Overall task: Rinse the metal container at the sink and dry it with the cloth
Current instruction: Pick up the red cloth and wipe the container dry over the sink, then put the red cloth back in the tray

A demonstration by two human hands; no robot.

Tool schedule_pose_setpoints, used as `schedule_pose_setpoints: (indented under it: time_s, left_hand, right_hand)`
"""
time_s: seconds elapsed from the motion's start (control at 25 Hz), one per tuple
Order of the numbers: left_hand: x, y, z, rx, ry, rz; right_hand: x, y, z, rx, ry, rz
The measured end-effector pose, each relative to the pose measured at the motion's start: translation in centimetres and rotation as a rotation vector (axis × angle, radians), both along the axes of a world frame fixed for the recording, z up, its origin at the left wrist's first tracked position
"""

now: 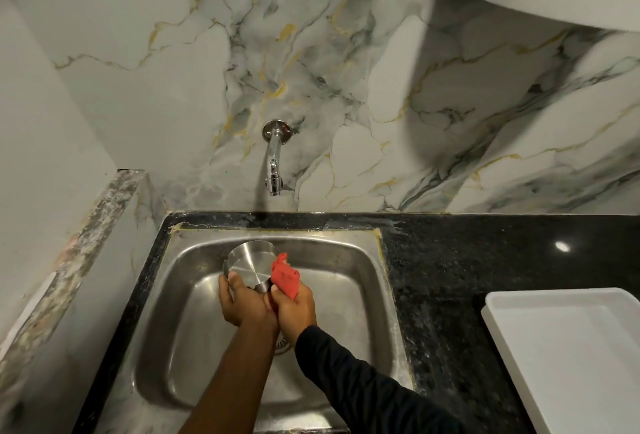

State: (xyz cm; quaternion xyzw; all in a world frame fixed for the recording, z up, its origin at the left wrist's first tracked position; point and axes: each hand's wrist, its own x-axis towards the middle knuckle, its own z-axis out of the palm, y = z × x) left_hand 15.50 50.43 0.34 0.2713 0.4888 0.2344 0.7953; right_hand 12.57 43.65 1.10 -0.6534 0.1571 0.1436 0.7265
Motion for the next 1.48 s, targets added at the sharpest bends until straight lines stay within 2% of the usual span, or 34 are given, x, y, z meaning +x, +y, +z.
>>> schedule_pose_setpoints:
  time_s: [0.24, 0.4, 0.52, 0.6, 0.68, 0.72, 0.76, 0.88, 0.96, 1.0, 1.12, 1.28, 1.4, 1.48]
  left_hand:
    - [-1.4, -0.3, 0.6, 0.08, 0.029, -0.087]
    - [-4.0, -4.0, -0.5, 0.067, -0.048, -0.306]
    - [-6.7, -8.7, -0.4, -0.021, -0.097, -0.392]
    - [-8.6, -12.7, -0.3, -0.084, -0.161, -0.471]
    - [-10.2, -16.9, -0.7, -0.175, -0.234, -0.5]
    - [-10.7, -19.2, -0.7, -0.156, -0.221, -0.506]
    - [-11.2, -21.3, -0.9, -0.008, -0.154, -0.521]
    - [-12.4, -27.4, -0.6, 0.093, -0.01, -0.582]
    - [-13.1, -31.9, 0.3, 0.141, 0.022, -0.578]
    - [-13.5, -34.0, 0.5, 0.142, 0.027, -0.582]
    - [-15.0, -39.3, 1.0, 0.181, 0.037, -0.679]
    - [-16.1, -44.8, 1.2, 0.179, 0.006, -0.735]
    - [-16.3, -47.9, 1.0, 0.2, 0.041, -0.795]
    - [-16.2, -49.5, 1.2, 0.209, 0.061, -0.832]
  right_hand:
    - [-2.5, -5.3, 1.1, 0.099, 0.099, 0.163]
    - [-6.3, -15.9, 1.3, 0.296, 0.202, -0.136]
    - [-9.2, -27.0, 2.7, 0.241, 0.229, -0.373]
    - [-10.6, -35.7, 3.4, 0.282, 0.275, -0.514]
    - [-11.3, -45.0, 3.5, 0.286, 0.294, -0.616]
    - [-11.4, -49.6, 3.4, 0.255, 0.299, -0.646]
    - [-11.3, -54.1, 3.2, 0.203, 0.309, -0.665]
    - [-9.7, -64.8, 1.6, -0.094, 0.407, -0.68]
    - [-8.2, -69.7, 0.2, -0.293, 0.451, -0.581]
    - [-7.3, -71.2, -0.5, -0.323, 0.463, -0.53]
    - [-5.8, -74.1, -1.5, -0.554, 0.454, -0.327]
    - [-5.4, -74.8, -1.7, -1.049, 0.483, 0.08]
    - [-5.5, -74.1, -0.7, -1.264, 0.472, 0.127]
    - [-6.0, -73.0, -0.7, -1.236, 0.365, 0.058]
